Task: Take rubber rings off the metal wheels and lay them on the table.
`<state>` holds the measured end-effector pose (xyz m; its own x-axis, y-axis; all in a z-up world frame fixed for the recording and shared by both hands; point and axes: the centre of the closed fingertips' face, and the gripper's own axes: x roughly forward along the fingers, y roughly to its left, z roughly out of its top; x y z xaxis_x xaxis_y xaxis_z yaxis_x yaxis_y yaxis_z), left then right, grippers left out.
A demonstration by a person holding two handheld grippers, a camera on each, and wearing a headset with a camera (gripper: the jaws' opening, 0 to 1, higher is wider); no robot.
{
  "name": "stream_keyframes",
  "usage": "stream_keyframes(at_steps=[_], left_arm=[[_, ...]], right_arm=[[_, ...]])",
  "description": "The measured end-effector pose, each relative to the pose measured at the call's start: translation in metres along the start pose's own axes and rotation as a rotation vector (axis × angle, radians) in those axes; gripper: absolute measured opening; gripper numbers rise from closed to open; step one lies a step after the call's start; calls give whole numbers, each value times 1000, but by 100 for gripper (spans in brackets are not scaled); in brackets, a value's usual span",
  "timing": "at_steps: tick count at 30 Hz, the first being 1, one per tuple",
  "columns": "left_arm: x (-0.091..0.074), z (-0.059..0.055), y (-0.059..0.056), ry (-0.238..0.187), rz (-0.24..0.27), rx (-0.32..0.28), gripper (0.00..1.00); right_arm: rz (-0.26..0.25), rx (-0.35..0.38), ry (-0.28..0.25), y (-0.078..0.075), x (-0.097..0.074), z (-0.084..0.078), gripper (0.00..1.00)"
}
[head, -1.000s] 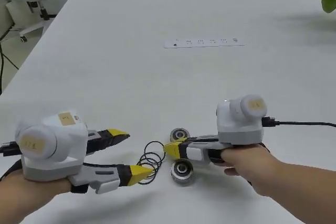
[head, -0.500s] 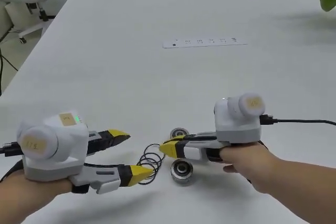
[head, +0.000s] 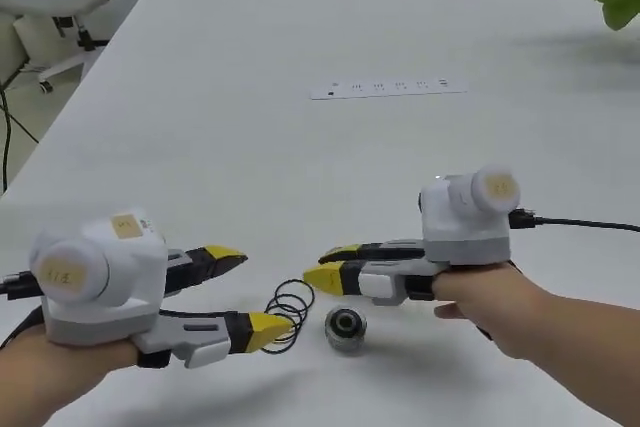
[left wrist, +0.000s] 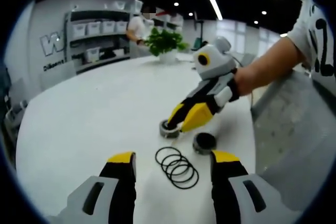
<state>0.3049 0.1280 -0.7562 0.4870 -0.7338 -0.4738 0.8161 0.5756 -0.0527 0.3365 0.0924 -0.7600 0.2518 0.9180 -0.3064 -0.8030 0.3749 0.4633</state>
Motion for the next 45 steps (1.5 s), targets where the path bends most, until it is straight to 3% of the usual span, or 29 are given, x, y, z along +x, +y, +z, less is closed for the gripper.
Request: stream_keyframes(at_steps=[11, 23, 34, 45], left_arm=[[-14, 9, -6, -25, 24, -1, 61], [-30, 17, -15, -55, 48, -4, 66], [-38, 30, -21, -79, 60, -1, 70], [-39, 30, -28, -81, 62, -2, 73]], right_arm=[[-23, -72, -35, 9, -27, 21, 31], [-61, -204, -15, 15, -61, 23, 46], [-95, -328, 55, 19, -90, 8, 56], [-137, -389, 97, 17, -115, -7, 63]])
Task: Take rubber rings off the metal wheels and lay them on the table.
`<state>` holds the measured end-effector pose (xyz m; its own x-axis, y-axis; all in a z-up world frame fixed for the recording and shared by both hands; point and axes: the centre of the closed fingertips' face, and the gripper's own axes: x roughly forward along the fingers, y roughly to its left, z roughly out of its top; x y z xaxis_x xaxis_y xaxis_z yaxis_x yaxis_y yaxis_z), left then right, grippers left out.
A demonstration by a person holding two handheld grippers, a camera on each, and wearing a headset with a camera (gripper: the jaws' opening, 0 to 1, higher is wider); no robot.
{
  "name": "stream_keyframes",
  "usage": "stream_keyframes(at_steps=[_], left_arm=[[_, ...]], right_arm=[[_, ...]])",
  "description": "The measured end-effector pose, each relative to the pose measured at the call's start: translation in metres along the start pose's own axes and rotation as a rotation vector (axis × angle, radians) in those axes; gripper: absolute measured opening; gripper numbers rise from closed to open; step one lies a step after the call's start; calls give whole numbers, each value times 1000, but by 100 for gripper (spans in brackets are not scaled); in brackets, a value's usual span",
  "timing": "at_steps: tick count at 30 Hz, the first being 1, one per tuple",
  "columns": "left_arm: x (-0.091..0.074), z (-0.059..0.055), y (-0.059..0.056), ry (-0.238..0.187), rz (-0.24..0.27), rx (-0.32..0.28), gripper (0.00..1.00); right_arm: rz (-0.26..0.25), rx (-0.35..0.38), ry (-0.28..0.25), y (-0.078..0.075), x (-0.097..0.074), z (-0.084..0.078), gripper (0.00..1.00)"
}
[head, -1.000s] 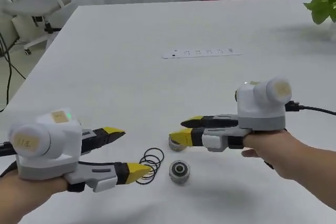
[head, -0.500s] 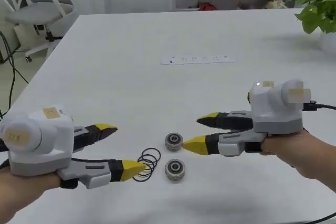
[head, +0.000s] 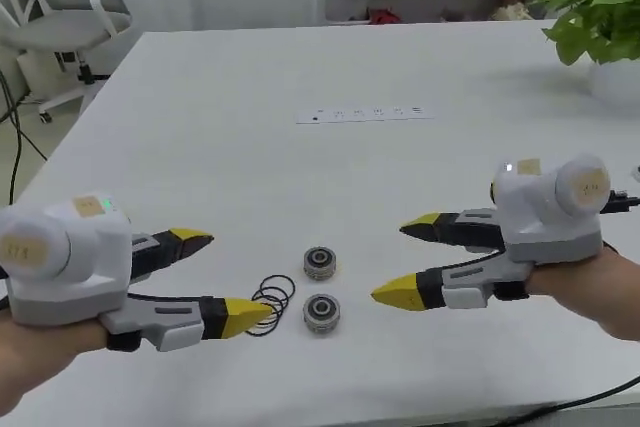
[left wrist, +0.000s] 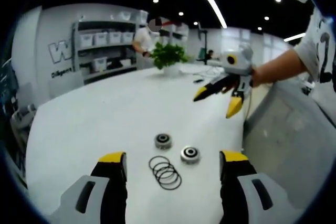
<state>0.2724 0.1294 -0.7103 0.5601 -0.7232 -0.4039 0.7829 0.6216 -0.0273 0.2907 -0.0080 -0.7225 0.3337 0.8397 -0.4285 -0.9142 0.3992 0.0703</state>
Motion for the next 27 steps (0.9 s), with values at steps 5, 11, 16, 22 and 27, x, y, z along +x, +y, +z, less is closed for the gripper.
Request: stream_keyframes(at_steps=[5, 11, 16, 22, 27], left_arm=[[0, 1, -2, -1, 2, 5, 75], [0, 2, 1, -3, 8, 0, 75], [-2, 0, 4, 0, 13, -6, 75], [-5, -4, 5, 0, 21, -15, 75], [-10, -6, 6, 2, 28, -21, 75]], right_arm=[[-16, 0, 7, -3, -7, -5, 65], [-30, -1, 6, -5, -11, -8, 68], [-37, -1, 13, -6, -11, -11, 70], [-45, 16, 0, -8, -12, -11, 71], [-47, 18, 5, -7, -12, -13, 70]])
